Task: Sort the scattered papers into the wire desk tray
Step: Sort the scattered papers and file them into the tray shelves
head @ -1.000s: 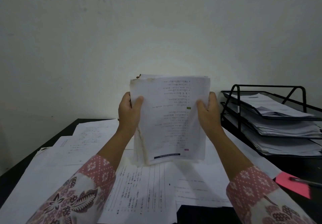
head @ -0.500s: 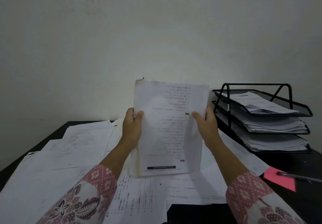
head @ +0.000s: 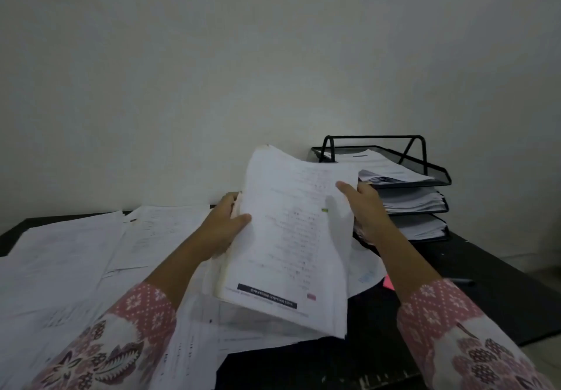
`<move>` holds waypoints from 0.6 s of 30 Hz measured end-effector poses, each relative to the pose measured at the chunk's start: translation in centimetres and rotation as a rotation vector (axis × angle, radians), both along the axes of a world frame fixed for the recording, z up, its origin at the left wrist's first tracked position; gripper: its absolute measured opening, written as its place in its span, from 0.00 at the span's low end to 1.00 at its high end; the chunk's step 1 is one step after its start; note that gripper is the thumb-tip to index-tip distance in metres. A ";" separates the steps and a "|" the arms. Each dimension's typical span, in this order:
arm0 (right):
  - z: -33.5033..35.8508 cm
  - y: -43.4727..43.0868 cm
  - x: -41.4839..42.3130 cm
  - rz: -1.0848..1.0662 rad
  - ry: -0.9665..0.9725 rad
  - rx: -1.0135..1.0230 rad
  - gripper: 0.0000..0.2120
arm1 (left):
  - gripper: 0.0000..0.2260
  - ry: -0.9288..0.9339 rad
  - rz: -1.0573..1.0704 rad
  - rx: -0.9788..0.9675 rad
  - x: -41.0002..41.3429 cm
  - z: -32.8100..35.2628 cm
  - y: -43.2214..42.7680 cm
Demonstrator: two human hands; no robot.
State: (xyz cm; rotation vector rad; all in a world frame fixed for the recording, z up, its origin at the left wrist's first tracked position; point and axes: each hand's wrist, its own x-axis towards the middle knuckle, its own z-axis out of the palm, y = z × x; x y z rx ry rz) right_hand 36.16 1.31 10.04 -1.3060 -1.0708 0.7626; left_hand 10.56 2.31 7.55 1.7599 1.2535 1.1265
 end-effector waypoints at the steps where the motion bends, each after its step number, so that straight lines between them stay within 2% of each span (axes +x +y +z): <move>1: -0.5 -0.1 0.7 -0.007 0.011 -0.049 0.15 | 0.18 0.007 -0.028 -0.024 0.7 -0.3 0.0; 4: -2.5 -0.3 3.1 -0.054 0.016 -0.196 0.14 | 0.15 0.019 -0.081 -0.122 2.8 -1.3 0.1; 8: -4.0 -0.6 5.9 -0.119 0.039 -0.290 0.11 | 0.18 0.002 -0.100 -0.274 5.1 -2.7 0.6; 13: -3.9 -0.4 8.8 -0.186 0.058 -0.300 0.14 | 0.18 -0.071 -0.162 -0.390 7.8 -3.1 0.8; 18: -3.0 -0.2 12.1 -0.287 0.121 -0.265 0.18 | 0.20 -0.048 -0.289 -0.465 9.1 -3.0 0.8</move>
